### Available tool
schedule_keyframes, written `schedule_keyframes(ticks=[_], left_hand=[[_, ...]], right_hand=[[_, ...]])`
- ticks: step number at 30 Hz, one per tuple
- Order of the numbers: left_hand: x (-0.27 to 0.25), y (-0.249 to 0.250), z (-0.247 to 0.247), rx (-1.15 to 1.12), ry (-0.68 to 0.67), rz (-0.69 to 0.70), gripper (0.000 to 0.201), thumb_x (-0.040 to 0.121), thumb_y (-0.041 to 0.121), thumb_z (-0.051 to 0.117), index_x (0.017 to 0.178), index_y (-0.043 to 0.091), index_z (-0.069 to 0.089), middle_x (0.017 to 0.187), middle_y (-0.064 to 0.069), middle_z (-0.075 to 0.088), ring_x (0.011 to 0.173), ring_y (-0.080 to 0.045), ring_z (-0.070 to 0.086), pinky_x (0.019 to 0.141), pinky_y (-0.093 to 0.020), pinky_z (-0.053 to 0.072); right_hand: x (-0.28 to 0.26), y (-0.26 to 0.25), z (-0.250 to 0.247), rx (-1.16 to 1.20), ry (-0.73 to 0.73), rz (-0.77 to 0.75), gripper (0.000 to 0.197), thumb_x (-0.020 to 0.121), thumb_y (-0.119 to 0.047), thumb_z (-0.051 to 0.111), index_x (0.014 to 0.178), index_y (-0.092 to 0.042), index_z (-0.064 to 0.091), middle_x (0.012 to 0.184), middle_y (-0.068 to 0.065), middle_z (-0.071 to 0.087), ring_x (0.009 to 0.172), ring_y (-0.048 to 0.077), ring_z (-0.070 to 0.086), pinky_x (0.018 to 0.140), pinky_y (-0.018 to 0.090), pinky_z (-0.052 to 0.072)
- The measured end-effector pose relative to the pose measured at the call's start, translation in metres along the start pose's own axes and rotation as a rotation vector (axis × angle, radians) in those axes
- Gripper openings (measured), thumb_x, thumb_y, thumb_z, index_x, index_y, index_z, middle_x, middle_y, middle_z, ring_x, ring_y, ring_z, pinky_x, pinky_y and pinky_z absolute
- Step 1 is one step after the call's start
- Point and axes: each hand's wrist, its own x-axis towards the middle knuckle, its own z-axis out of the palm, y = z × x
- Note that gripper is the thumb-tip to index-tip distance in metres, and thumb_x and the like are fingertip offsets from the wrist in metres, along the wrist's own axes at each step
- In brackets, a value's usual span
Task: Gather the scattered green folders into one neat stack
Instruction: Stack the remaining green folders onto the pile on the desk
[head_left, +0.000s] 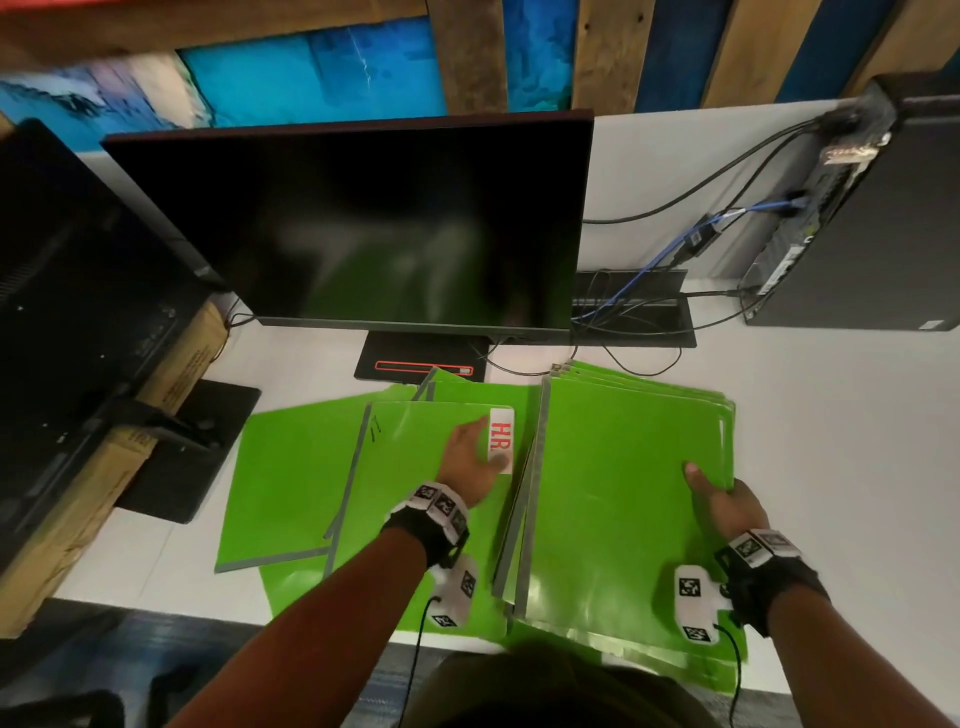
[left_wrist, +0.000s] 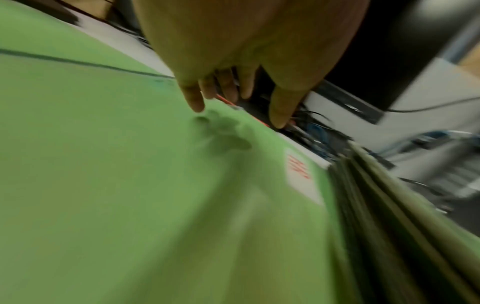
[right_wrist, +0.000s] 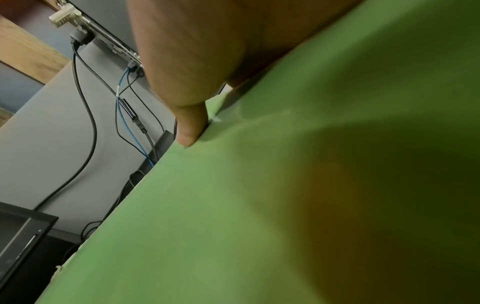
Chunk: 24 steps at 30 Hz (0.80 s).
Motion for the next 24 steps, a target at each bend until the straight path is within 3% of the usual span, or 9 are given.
schedule_keyframes(ticks=[4,8,13,17,20,24], left_hand=[[-0.003,-0.056,-0.053,0.153,0.362,-0.266,0.079,0.075,0.024,0.079,0.143,0.008,0.040,0.145,-0.020,0.040,0.134,-0.036,0.036,0.113,-0.043,0.029],[-0.019,-0.102,-0.087,0.098,0.408,-0.560,0.092,0.073,0.034,0.081,0.147,0.009,0.032,0.148,-0.021,0.032,0.137,-0.038,0.031,0.113,-0.046,0.028],[-0.022,-0.120,-0.097,0.021,0.430,-0.514,0.083,0.071,0.039,0.082,0.140,0.012,0.045,0.144,-0.020,0.036,0.134,-0.038,0.037,0.111,-0.046,0.033],[-0.024,-0.118,-0.092,0.168,0.374,-0.454,0.077,0.075,0.045,0.077,0.138,0.014,0.048,0.143,-0.020,0.042,0.132,-0.037,0.037,0.110,-0.044,0.030],[-0.030,-0.117,-0.081,0.271,0.327,-0.430,0.085,0.068,0.049,0.080,0.139,0.018,0.045,0.141,-0.015,0.042,0.130,-0.035,0.037,0.109,-0.044,0.033],[-0.028,-0.120,-0.074,0.267,0.326,-0.446,0.098,0.060,0.044,0.087,0.140,0.012,0.040,0.138,-0.016,0.047,0.129,-0.035,0.042,0.108,-0.044,0.038]], right_hand=[[-0.001,-0.002,-0.002,0.002,-0.005,-0.009,0.061,0.085,-0.053,0.058,0.122,-0.005,0.058,0.121,0.023,0.062,0.106,0.039,0.059,0.086,0.037,0.043],[-0.002,-0.003,-0.002,-0.025,0.004,-0.029,0.062,0.084,-0.055,0.059,0.120,-0.005,0.061,0.119,0.023,0.063,0.104,0.039,0.061,0.088,0.040,0.046],[-0.002,-0.004,-0.004,-0.049,-0.008,-0.032,0.065,0.082,-0.056,0.060,0.121,-0.003,0.061,0.121,0.025,0.062,0.105,0.040,0.060,0.089,0.041,0.047],[-0.003,-0.008,-0.008,-0.054,-0.047,-0.018,0.066,0.084,-0.053,0.060,0.124,-0.001,0.058,0.124,0.024,0.060,0.109,0.039,0.059,0.090,0.038,0.044],[-0.001,-0.010,-0.012,-0.013,-0.052,-0.019,0.065,0.083,-0.049,0.063,0.125,0.001,0.056,0.125,0.024,0.059,0.106,0.037,0.059,0.091,0.038,0.044],[0.002,-0.007,-0.026,0.046,-0.027,-0.025,0.059,0.084,-0.041,0.066,0.123,0.002,0.057,0.122,0.023,0.061,0.089,0.028,0.054,0.080,0.033,0.039]])
